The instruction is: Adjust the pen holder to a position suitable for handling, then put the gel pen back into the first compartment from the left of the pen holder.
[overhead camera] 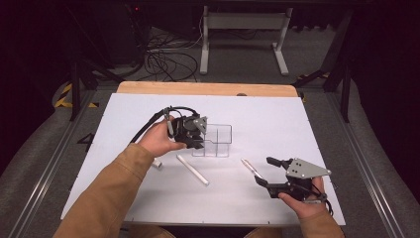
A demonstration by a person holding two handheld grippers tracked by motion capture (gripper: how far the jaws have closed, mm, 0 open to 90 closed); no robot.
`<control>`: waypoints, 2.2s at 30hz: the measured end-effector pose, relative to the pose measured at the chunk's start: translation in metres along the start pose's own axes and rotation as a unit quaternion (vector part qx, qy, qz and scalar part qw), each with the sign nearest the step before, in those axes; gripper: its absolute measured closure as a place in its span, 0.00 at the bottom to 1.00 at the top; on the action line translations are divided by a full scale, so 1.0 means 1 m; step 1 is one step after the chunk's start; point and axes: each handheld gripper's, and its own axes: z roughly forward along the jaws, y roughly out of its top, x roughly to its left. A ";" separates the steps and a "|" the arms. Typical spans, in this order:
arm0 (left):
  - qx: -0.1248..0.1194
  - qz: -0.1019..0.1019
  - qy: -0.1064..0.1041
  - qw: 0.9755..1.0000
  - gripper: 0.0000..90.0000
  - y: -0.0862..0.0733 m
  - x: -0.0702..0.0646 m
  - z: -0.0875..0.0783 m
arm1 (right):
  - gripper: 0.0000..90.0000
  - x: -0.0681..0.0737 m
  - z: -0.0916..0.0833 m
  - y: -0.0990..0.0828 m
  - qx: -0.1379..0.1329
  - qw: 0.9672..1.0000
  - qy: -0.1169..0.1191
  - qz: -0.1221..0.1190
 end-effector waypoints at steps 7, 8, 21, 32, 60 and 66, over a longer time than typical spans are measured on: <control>-0.040 -0.005 0.026 0.999 0.63 -0.005 -0.008 -0.023 | 0.29 0.001 -0.001 0.001 -0.002 1.000 0.000 0.001; -0.053 -0.013 0.035 0.998 0.63 -0.006 -0.010 -0.028 | 0.29 0.001 -0.001 0.001 -0.002 1.000 0.000 0.001; -0.164 -0.079 0.102 0.978 0.47 -0.039 -0.052 -0.066 | 0.29 0.002 0.000 0.003 -0.003 1.000 -0.002 -0.002; -0.195 -0.107 0.099 0.970 0.37 -0.046 -0.068 -0.072 | 0.27 0.002 -0.001 0.005 -0.006 1.000 -0.007 0.002; -0.318 -0.226 0.160 0.907 0.19 -0.125 -0.153 -0.051 | 0.18 0.003 -0.002 0.009 -0.007 0.999 -0.032 -0.007; -0.307 -0.226 0.174 0.908 0.21 -0.130 -0.155 -0.053 | 0.27 0.005 -0.002 0.009 -0.004 1.000 -0.015 0.002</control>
